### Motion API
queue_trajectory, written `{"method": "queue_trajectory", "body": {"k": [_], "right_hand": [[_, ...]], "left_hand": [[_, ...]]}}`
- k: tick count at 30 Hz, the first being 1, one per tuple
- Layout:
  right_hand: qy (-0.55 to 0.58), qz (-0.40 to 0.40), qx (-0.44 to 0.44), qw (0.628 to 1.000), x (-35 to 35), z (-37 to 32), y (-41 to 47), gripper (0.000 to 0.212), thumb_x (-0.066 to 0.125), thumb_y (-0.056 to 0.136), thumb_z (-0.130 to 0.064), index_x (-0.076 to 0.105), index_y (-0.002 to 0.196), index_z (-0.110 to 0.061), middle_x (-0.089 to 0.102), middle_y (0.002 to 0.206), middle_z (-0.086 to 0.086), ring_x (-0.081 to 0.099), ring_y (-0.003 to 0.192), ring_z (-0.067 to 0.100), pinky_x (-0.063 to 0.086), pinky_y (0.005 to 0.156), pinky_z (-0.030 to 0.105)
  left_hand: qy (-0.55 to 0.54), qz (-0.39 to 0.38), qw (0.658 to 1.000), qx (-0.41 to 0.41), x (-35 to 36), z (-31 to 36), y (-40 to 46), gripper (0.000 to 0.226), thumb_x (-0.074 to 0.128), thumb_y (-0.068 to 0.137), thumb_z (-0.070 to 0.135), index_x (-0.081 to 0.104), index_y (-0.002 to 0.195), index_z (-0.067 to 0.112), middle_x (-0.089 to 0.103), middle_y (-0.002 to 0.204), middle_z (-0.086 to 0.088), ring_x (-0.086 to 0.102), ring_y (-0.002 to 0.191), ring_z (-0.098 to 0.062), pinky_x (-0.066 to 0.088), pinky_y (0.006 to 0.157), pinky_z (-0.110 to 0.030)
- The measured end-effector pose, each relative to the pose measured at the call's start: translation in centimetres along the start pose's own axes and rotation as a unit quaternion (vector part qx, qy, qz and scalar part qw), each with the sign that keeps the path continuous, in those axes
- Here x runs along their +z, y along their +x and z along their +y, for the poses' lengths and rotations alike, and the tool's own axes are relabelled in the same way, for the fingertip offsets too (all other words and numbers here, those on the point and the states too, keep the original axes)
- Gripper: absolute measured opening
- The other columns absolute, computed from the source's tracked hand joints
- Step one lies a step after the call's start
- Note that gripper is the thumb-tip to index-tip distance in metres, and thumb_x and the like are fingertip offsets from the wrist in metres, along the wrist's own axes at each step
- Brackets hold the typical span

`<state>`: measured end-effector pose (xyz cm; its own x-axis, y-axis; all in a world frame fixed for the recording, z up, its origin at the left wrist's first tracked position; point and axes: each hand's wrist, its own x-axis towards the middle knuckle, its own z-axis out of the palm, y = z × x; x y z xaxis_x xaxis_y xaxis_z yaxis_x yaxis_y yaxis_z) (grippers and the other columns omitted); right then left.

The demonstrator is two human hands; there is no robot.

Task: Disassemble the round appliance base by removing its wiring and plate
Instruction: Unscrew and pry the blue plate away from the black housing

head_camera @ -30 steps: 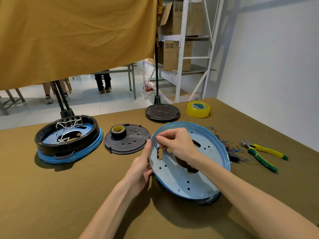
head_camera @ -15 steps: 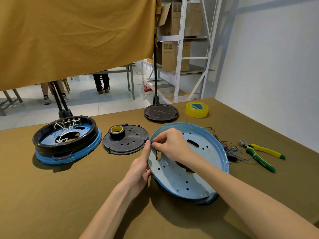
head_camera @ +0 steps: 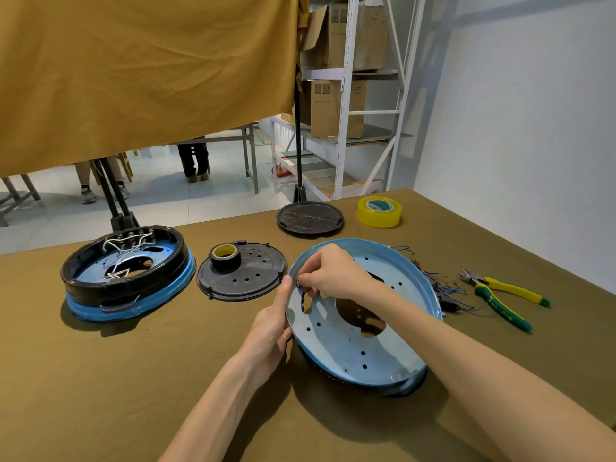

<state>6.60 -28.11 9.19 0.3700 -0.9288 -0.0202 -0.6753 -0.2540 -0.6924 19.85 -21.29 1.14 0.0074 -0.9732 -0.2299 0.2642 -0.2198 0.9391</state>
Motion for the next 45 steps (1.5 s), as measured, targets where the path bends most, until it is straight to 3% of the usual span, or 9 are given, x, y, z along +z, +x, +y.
{"method": "queue_trajectory", "body": {"k": [6,14,17,22,26,31,38,42,45], "right_hand": [[0.029,-0.011,0.035,0.999,-0.7,-0.2,0.3,0.006,0.078,0.088,-0.017,0.08,0.084,-0.013,0.074,0.067,0.002,0.064,0.052,0.004,0.049,0.05,0.016],[0.022,-0.037,0.049,0.998,-0.7,-0.3,0.3,0.011,0.075,0.092,-0.019,0.079,0.089,-0.009,0.075,0.069,0.002,0.062,0.05,0.001,0.048,0.053,0.016],[0.01,-0.024,0.043,0.999,-0.4,-0.2,0.2,0.011,0.074,0.093,-0.022,0.079,0.09,-0.011,0.074,0.07,0.0,0.062,0.053,0.002,0.048,0.054,0.017],[0.001,-0.001,0.029,1.0,0.1,0.3,-0.1,0.012,0.076,0.091,-0.021,0.08,0.084,-0.013,0.072,0.063,-0.003,0.06,0.05,0.002,0.049,0.054,0.019],[-0.009,0.017,0.018,1.0,0.6,0.6,-0.2,0.014,0.076,0.091,-0.021,0.08,0.081,-0.013,0.072,0.063,-0.003,0.061,0.052,0.002,0.048,0.051,0.016],[-0.04,0.029,-0.046,0.998,0.8,0.8,-0.7,0.01,0.075,0.09,-0.022,0.08,0.081,-0.019,0.072,0.068,-0.008,0.068,0.064,0.004,0.052,0.058,0.015],[-0.09,0.25,-0.157,0.951,0.2,0.9,-1.2,0.019,0.069,0.093,-0.037,0.068,0.081,-0.023,0.055,0.063,-0.014,0.053,0.061,0.006,0.044,0.057,0.026],[-0.102,0.069,-0.098,0.987,0.4,0.8,-0.2,0.036,0.073,0.09,-0.046,0.067,0.065,-0.02,0.061,0.06,-0.005,0.055,0.057,0.009,0.044,0.054,0.029],[-0.052,0.014,-0.074,0.996,0.3,1.6,0.2,0.036,0.076,0.089,-0.042,0.07,0.064,-0.016,0.063,0.053,-0.003,0.053,0.047,0.005,0.042,0.048,0.021]], "left_hand": [[0.012,0.001,1.0,-0.006,0.2,-0.1,-0.1,0.077,0.06,0.069,0.082,0.068,0.121,0.026,0.079,0.111,0.002,0.072,0.111,-0.013,0.043,0.116,-0.041],[0.025,-0.018,1.0,-0.002,-0.3,-0.5,0.1,0.07,0.059,0.073,0.082,0.069,0.119,0.029,0.078,0.112,0.005,0.072,0.106,-0.004,0.04,0.117,-0.038],[0.036,-0.021,0.999,0.0,-0.1,-0.4,0.0,0.064,0.056,0.077,0.08,0.069,0.116,0.031,0.078,0.111,0.007,0.072,0.104,-0.003,0.042,0.113,-0.034],[0.068,0.004,0.998,0.01,0.3,-0.4,-0.5,0.063,0.048,0.08,0.08,0.073,0.107,0.029,0.08,0.105,0.004,0.074,0.096,-0.006,0.049,0.086,-0.027],[0.093,0.024,0.995,0.009,0.3,-0.2,-0.5,0.063,0.044,0.09,0.075,0.074,0.109,0.022,0.08,0.103,-0.003,0.074,0.105,-0.02,0.053,0.097,-0.034],[0.093,0.029,0.995,0.003,0.1,-0.3,-0.4,0.061,0.046,0.095,0.07,0.075,0.109,0.018,0.08,0.101,-0.004,0.075,0.098,-0.017,0.054,0.095,-0.033],[0.092,0.051,0.994,0.01,0.4,-0.6,-0.5,0.071,0.047,0.085,0.078,0.079,0.104,0.018,0.08,0.098,-0.002,0.075,0.097,-0.016,0.052,0.09,-0.03],[0.093,0.056,0.994,0.006,0.4,-0.5,-0.7,0.08,0.048,0.08,0.082,0.076,0.109,0.013,0.08,0.097,-0.005,0.075,0.098,-0.02,0.053,0.089,-0.031],[0.092,0.066,0.994,0.008,0.4,-0.3,-0.8,0.08,0.049,0.08,0.081,0.073,0.113,0.012,0.08,0.1,-0.006,0.074,0.102,-0.022,0.055,0.096,-0.036]]}}
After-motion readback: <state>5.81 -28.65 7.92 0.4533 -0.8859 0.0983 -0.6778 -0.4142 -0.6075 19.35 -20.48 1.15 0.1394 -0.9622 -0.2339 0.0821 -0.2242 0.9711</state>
